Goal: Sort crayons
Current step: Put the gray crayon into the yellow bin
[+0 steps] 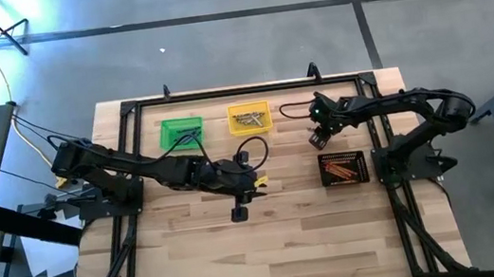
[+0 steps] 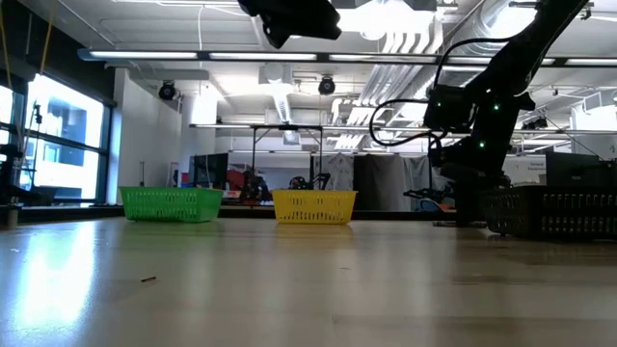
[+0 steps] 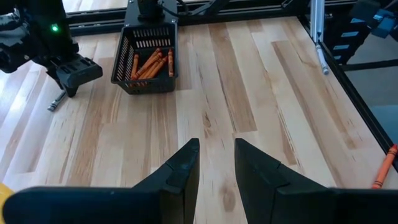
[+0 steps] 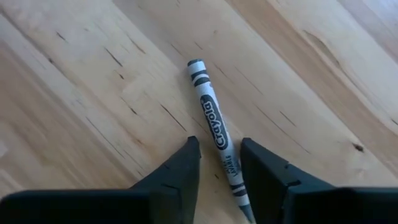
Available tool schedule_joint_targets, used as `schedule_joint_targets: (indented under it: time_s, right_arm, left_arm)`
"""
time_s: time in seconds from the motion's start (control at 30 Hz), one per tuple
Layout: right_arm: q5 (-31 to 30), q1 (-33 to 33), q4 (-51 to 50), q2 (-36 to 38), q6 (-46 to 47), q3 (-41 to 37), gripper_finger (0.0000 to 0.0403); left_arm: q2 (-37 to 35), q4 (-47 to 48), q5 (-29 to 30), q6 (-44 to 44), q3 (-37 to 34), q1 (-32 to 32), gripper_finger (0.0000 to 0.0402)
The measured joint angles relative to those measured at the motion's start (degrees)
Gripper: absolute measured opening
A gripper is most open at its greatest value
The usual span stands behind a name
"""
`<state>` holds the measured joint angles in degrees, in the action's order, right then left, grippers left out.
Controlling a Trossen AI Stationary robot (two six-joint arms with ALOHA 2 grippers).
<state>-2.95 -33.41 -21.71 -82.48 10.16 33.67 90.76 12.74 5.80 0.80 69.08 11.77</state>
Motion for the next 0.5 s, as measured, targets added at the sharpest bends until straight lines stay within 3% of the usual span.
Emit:
schedule_joint_targets:
  time_s: [0.3, 0.5]
  right_arm:
    - [1.06, 0.02, -0.04, 0.01, -0.16, 0.00, 0.0014]
    - [0.97, 0.02, -0.14, 0.00, -0.11, -0.02, 0.0009]
  left_arm:
    - [0.00, 1.09, -0.02, 0.42, -0.02, -0.01, 0.0086]
    - [0.00, 1.13, -0.02, 0.44, -0.02, 0.00, 0.0086]
